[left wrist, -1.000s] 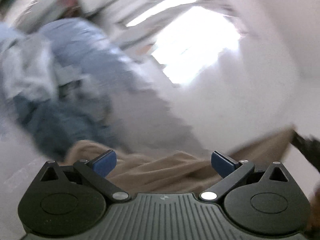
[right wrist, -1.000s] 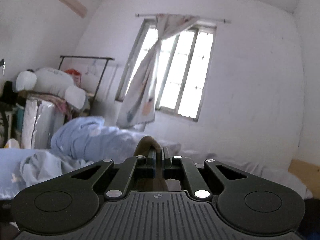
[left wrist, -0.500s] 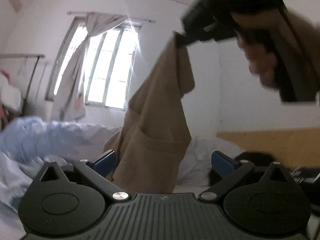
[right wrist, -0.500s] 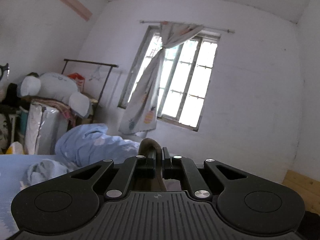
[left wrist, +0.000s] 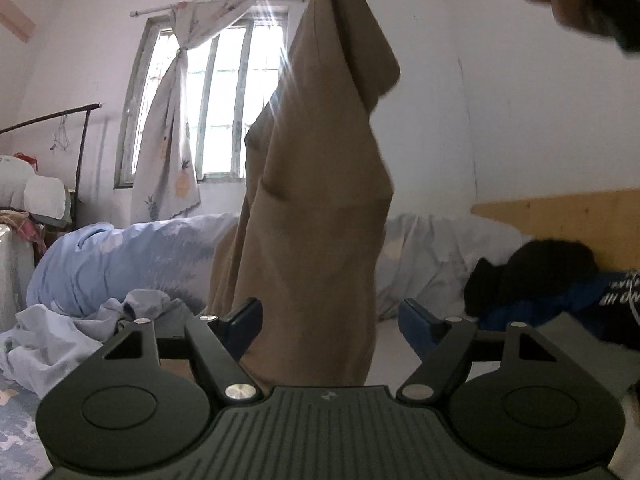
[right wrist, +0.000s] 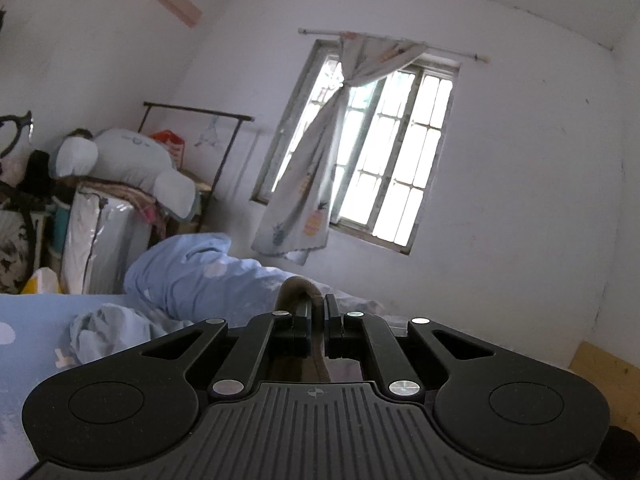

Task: Fold clothes
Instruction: 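Lift the beige shirt high with the right tool while the left tool closes on it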

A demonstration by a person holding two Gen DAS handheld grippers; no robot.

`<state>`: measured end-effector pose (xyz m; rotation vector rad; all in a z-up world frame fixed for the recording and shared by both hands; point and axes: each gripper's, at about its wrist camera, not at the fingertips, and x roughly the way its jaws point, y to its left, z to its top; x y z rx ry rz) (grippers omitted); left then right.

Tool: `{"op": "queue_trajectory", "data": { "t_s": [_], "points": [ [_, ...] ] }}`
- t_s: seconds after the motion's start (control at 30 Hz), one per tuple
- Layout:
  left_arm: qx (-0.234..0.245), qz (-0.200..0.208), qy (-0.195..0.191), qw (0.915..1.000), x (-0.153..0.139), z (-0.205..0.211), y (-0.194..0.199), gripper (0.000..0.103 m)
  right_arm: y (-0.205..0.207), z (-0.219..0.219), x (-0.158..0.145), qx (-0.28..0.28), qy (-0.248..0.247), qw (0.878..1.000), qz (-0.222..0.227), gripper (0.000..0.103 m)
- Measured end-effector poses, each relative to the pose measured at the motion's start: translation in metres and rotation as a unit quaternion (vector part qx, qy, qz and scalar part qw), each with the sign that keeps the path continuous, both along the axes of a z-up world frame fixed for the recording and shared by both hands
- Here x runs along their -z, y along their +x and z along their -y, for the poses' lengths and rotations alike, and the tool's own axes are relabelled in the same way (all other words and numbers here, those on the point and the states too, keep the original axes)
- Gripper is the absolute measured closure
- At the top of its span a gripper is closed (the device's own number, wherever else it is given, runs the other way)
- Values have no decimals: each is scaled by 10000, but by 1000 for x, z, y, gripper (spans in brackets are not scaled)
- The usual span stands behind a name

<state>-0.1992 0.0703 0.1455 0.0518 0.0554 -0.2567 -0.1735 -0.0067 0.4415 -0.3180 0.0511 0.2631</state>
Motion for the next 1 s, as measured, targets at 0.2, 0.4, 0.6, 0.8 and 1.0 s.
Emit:
{"op": "queue_trajectory", "data": {
  "t_s": [0.2, 0.4, 0.6, 0.8, 1.0],
  "points": [
    [-44, -236, 176, 9996, 12, 3, 1, 30, -2, -12, -5, -55, 22, 10000, 6, 96],
    [-475, -27, 720, 9963, 32, 15, 6, 33, -1, -19, -6, -69, 52, 10000, 2, 96],
    [-762, 75, 670, 9948, 44, 20, 17, 40, 1, -26, -7, -25, 45, 10000, -21, 96],
    [-852, 278, 875, 9921, 51, 33, 25, 40, 3, -32, -7, 40, 32, 10000, -29, 96],
    [-1126, 186, 800, 9902, 49, 31, 35, 67, 5, -38, -6, 105, 19, 9999, -37, 96]
  ]
}}
